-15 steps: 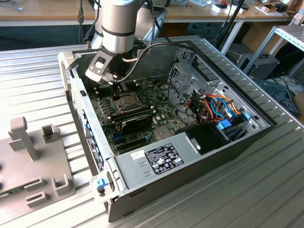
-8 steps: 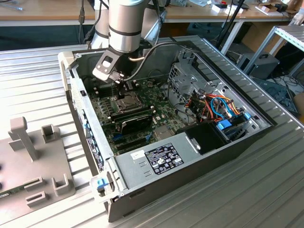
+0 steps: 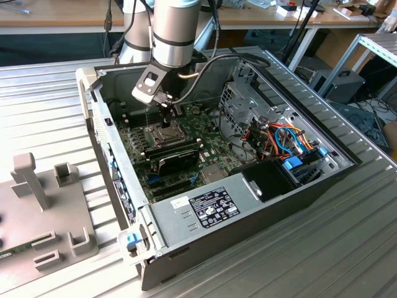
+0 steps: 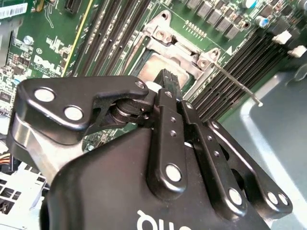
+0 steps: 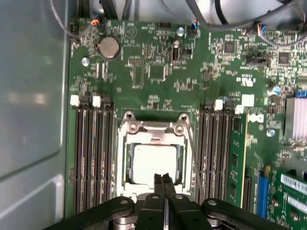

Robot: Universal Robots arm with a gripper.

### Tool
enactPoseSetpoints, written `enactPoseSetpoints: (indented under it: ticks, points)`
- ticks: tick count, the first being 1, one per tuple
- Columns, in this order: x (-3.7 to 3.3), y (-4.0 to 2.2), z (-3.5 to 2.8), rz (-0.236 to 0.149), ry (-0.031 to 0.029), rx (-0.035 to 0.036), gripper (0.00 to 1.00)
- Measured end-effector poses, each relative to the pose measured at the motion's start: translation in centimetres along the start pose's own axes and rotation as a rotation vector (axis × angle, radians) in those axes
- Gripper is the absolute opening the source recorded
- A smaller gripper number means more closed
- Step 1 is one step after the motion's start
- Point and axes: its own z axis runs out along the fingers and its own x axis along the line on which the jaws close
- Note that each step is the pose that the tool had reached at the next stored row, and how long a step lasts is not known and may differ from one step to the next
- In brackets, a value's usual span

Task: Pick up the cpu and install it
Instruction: 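Close the cpu cover, then install the first cpu locking lever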

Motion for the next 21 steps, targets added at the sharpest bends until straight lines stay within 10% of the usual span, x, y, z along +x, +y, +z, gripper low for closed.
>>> enactPoseSetpoints:
  ticks: [21]
  points:
    - [0.02, -0.42, 0.00, 0.000, 0.0000, -0.0001, 0.11]
